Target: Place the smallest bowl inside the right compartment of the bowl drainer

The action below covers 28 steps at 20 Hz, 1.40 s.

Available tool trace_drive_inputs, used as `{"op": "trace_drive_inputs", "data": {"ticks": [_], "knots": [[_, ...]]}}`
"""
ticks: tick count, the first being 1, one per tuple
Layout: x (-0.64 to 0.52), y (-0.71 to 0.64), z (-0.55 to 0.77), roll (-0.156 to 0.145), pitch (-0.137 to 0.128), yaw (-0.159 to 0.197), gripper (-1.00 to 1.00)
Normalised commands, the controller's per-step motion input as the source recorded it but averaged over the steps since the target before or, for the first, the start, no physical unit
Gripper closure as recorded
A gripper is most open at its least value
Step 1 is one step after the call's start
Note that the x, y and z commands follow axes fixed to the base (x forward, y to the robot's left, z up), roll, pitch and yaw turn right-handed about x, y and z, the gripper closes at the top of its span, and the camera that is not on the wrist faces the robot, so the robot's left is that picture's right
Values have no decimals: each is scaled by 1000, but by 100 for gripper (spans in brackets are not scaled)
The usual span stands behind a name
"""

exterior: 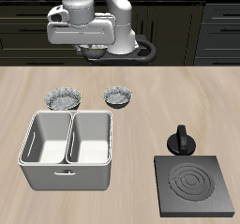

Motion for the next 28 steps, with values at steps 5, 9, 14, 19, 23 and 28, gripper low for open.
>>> {"op": "trace_drive_inputs", "data": {"ticks": [5, 9, 14, 19, 23, 28], "knots": [[234, -442, 308, -57, -28, 4, 100], [311, -334, 163, -7, 34, 31, 100], [312, -411, 185, -48, 6, -4, 100], [327, -285, 154, 17, 7, 9, 100], [383, -214, 172, 0, 18, -44, 100], [292, -96, 64, -13, -4, -16, 100]]}}
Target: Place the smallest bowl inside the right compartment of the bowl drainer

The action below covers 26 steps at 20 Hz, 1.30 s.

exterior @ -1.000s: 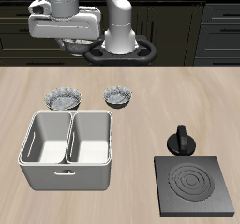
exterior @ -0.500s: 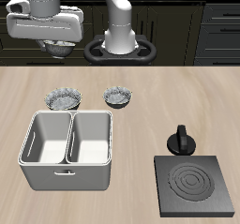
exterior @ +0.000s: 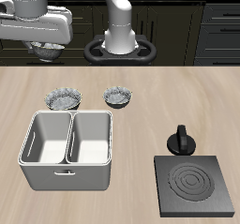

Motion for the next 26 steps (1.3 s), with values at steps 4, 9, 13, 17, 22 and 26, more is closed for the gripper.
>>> {"op": "trace_drive_inputs", "data": {"ticks": [4, 9, 13, 17, 22, 26], "knots": [[325, -65, 36, 12, 31, -5, 100], [321, 17, 30, 20, 12, 29, 100], [308, -65, -14, 4, 14, 52, 100], [410, -54, -70, 21, 37, 57, 100], [210, -62, -4, -40, 7, 22, 100], [173, -37, 183, -41, -39, 9, 100]]}}
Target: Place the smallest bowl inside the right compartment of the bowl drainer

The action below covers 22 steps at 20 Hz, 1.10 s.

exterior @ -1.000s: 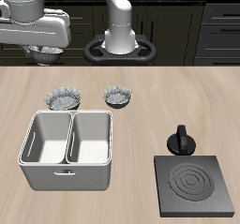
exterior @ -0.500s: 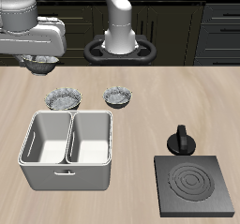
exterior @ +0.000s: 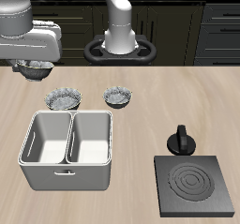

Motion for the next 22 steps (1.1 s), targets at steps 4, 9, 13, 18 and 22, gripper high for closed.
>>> {"op": "trace_drive_inputs", "data": {"ticks": [4, 9, 13, 18, 22], "knots": [[173, -53, 160, -42, -34, 33, 100], [118, 3, -28, 6, 1, -14, 100], [30, -54, -149, -2, 17, 1, 100], [62, -68, -234, -13, 23, 15, 100], [31, -62, -378, 3, 44, 1, 100]]}}
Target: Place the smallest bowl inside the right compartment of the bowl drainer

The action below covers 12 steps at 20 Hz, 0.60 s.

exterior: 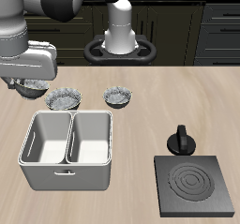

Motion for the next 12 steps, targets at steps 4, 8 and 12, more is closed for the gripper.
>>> {"op": "trace_drive_inputs", "data": {"ticks": [4, 8, 12], "knots": [[79, 28, -367, 4, 49, 7, 100], [66, -3, -273, 10, 27, 21, 100], [32, -64, -287, -20, 31, 1, 100]]}}
